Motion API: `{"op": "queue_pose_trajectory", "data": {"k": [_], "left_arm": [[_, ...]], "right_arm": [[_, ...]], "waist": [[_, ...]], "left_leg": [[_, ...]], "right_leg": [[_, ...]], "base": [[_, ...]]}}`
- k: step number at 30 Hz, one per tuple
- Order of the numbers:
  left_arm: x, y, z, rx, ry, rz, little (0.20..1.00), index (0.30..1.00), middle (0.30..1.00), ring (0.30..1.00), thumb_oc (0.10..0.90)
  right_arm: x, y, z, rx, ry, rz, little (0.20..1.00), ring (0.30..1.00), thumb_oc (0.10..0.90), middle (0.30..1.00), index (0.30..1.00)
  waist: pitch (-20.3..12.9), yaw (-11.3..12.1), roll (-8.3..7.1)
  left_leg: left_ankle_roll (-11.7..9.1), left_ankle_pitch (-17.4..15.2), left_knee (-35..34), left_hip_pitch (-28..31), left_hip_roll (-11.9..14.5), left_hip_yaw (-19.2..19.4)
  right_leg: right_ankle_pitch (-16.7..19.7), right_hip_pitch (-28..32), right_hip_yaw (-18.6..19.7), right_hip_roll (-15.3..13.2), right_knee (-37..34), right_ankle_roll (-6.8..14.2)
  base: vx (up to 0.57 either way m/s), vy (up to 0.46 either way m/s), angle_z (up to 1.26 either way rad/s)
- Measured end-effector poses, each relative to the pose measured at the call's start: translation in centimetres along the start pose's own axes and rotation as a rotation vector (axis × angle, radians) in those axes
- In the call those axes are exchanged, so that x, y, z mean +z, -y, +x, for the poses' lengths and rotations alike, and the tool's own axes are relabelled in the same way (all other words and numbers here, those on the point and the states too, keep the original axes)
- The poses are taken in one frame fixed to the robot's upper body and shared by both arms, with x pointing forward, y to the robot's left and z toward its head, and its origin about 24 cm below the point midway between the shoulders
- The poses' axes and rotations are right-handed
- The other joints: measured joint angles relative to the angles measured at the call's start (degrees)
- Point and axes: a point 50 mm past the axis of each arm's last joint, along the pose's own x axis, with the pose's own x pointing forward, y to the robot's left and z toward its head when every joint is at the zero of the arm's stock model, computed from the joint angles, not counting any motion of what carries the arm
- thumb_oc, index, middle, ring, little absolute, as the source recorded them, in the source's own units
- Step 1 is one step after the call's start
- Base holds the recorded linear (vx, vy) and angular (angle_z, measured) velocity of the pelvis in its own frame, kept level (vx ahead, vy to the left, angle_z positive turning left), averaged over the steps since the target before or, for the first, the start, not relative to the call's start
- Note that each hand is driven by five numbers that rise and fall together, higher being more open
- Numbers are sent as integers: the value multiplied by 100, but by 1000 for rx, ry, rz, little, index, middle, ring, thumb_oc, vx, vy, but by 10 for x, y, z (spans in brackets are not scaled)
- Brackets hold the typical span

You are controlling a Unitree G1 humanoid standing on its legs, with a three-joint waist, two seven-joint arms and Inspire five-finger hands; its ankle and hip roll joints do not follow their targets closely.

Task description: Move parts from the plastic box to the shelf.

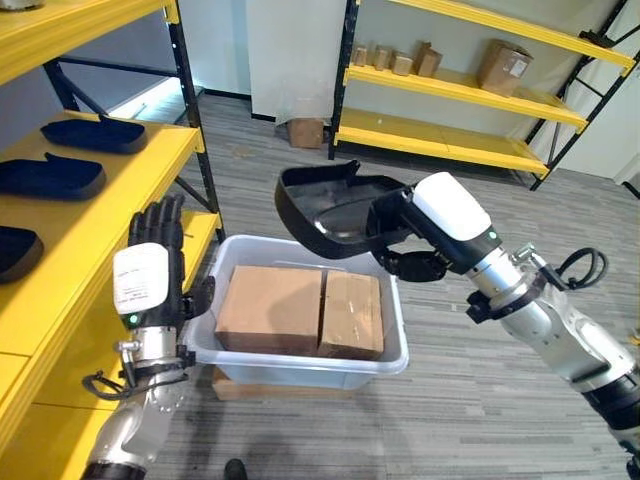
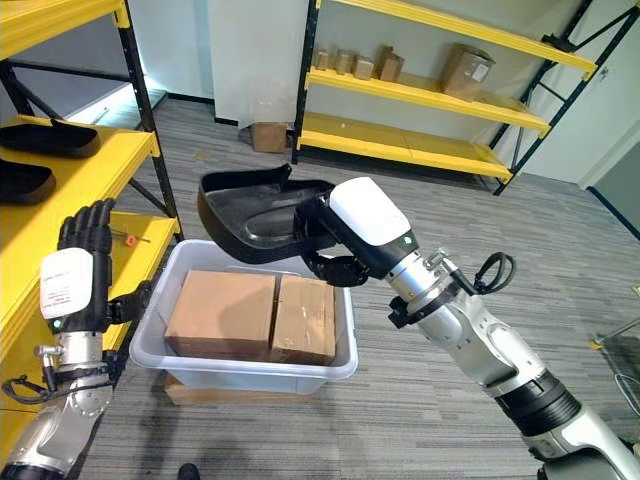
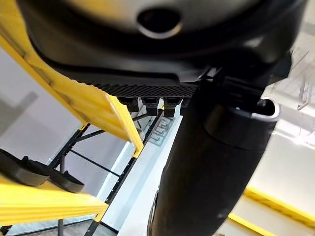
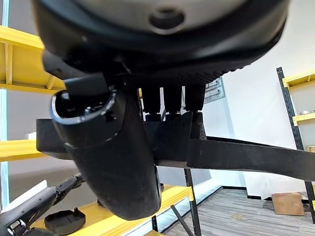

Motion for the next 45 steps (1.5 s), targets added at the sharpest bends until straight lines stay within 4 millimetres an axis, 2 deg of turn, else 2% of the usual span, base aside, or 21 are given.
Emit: {"op": "queue_pose_trajectory", "data": {"k": [1, 2, 10, 17, 28, 39, 45], "left_arm": [[0, 0, 0, 0, 0, 0, 1000, 1000, 1000, 1000, 900], [12, -7, 6, 47, 44, -31, 1000, 1000, 1000, 1000, 900], [53, -29, 40, 229, 206, -113, 1000, 1000, 1000, 1000, 900], [93, -33, 51, 253, 433, -112, 1000, 1000, 1000, 1000, 900], [110, -22, 42, 121, 635, -48, 1000, 1000, 1000, 1000, 900], [109, -18, 39, 57, 684, -10, 1000, 1000, 1000, 1000, 900], [120, -15, 40, 39, 741, -27, 1000, 1000, 1000, 1000, 900]], "right_arm": [[0, 0, 0, 0, 0, 0, 300, 300, 400, 300, 300], [0, 0, 0, 0, -1, 0, 300, 300, 400, 300, 300], [0, 0, 0, -1, 1, 2, 300, 300, 400, 300, 300], [1, -1, 1, -4, 3, 6, 300, 300, 400, 300, 300], [2, -1, 1, -8, 6, 12, 300, 300, 400, 300, 300], [-5, -4, 0, 4, -22, 9, 300, 300, 400, 300, 300], [-6, -5, -1, 9, -25, 1, 300, 300, 400, 300, 300]], "waist": [[0, 0, 0], [0, -3, 0], [-1, -5, 1], [-4, -34, 10], [-36, -58, 69], [-41, -55, 81], [-54, -74, 127]], "left_leg": [[0, 0, 0, 0, 0, 0], [0, 0, 0, 2, -1, -1], [1, 1, 0, 2, -5, -5], [4, -1, 1, 8, -8, -4], [4, -1, 1, 13, -10, 4], [5, -5, 1, 25, -11, 64], [6, -6, 1, 24, -12, 80]], "right_leg": [[0, 0, 0, 0, 0, 0], [0, 0, 1, 0, 0, 0], [0, 0, 3, -1, 0, 1], [0, -3, 12, -3, 1, 2], [0, -8, 23, -3, 1, 2], [0, -14, 44, -9, 1, 3], [1, -26, 56, -10, 1, 3]], "base": [[0, 0, 0], [0, 0, 0], [0, 0, 0], [0, 0, 0], [0, 0, 0], [0, 0, 0], [0, 0, 0]]}}
